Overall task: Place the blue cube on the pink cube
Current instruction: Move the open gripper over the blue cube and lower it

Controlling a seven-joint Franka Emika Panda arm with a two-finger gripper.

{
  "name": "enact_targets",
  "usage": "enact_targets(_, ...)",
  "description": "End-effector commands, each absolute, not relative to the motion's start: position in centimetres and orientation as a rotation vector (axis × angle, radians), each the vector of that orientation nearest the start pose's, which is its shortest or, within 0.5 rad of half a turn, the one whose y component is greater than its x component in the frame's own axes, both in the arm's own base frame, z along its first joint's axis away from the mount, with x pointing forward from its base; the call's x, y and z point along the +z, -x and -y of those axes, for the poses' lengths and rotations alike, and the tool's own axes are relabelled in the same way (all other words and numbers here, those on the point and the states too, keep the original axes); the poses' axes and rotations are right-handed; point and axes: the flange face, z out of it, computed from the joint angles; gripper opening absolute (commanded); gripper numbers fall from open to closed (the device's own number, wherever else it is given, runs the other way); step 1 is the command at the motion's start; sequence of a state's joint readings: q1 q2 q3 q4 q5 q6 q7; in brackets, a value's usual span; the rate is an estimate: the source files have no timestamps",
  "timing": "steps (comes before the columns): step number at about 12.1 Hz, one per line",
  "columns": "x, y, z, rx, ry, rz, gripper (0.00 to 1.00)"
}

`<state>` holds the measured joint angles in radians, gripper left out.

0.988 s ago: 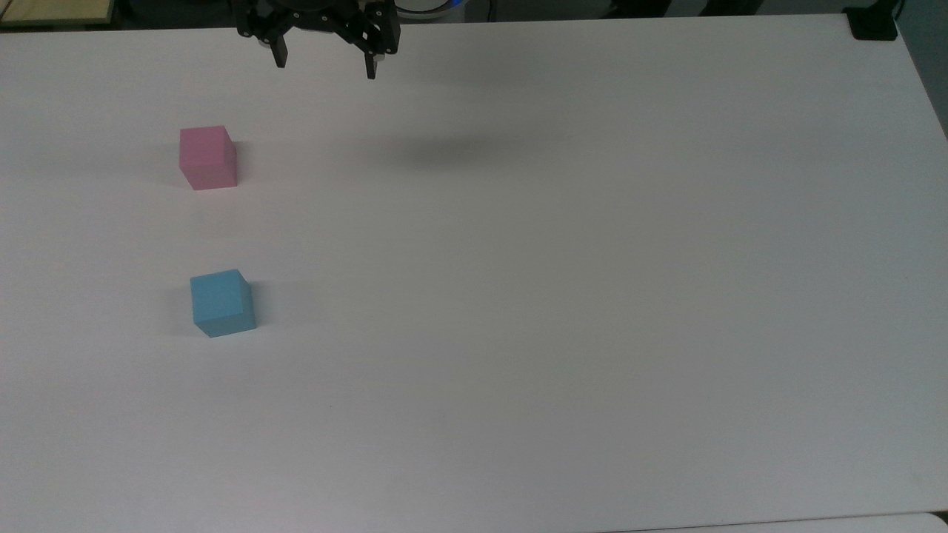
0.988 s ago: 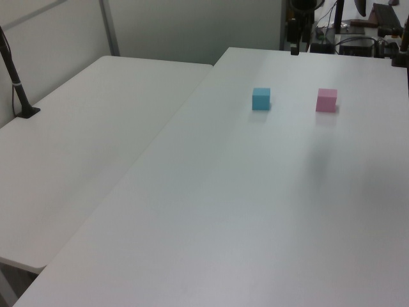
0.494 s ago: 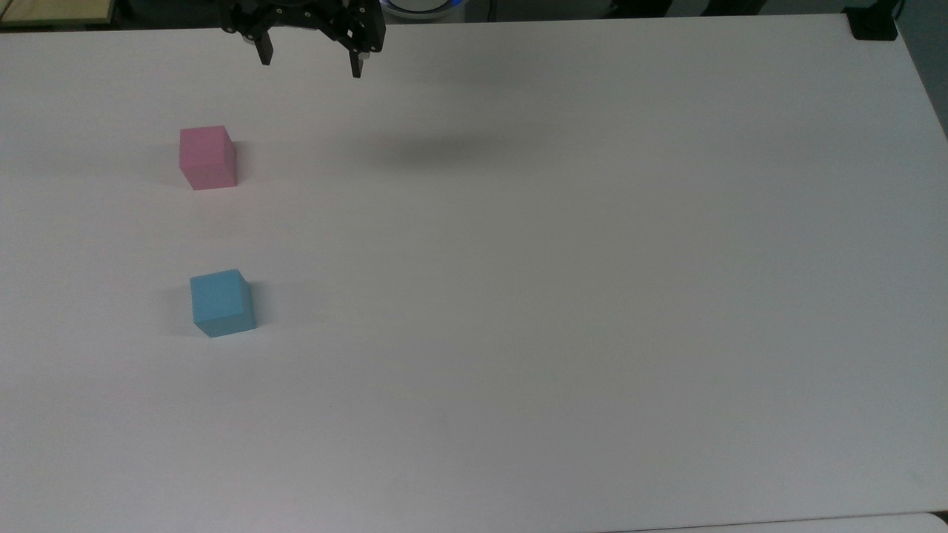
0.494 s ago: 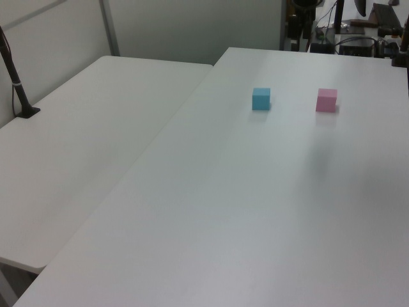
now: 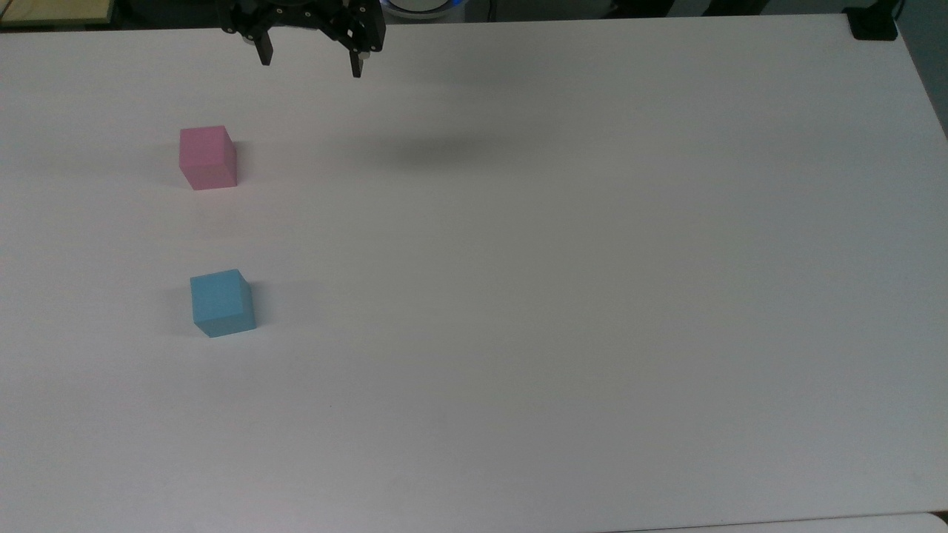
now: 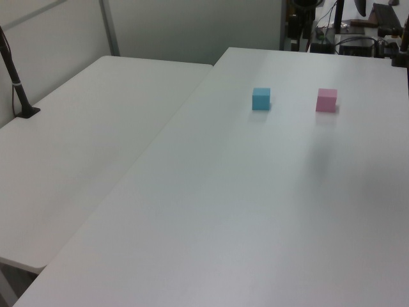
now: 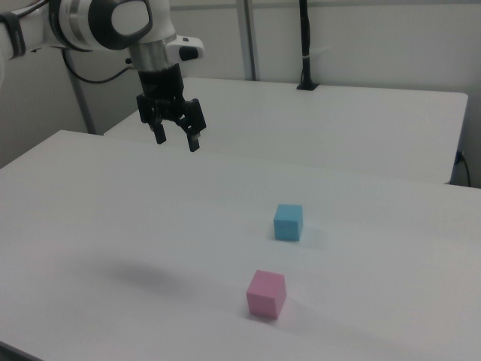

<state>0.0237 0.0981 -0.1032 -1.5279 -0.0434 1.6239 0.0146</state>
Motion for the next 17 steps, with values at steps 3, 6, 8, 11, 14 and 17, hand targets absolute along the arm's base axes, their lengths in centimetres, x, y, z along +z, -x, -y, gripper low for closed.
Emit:
enact_targets(3, 59.9, -58.6, 4.3, -0.032, 3.195, -0.103, 1.00)
enact_targets(6, 59.7, -58.7, 4.2, -0.032, 3.194, -0.098, 1.00)
enact_targets(8, 60.0, -59.0, 4.4, -0.083, 3.194, -0.101, 1.00)
enact_targets(11, 58.0, -61.6, 6.9, -0.211, 3.207, -0.153, 1.00)
enact_targets(14, 55.1, -64.6, 9.8, -0.371, 3.218, -0.171, 1.00)
enact_targets(17, 50.7, -66.7, 13.0, -0.401, 3.244, 0.010, 1.00)
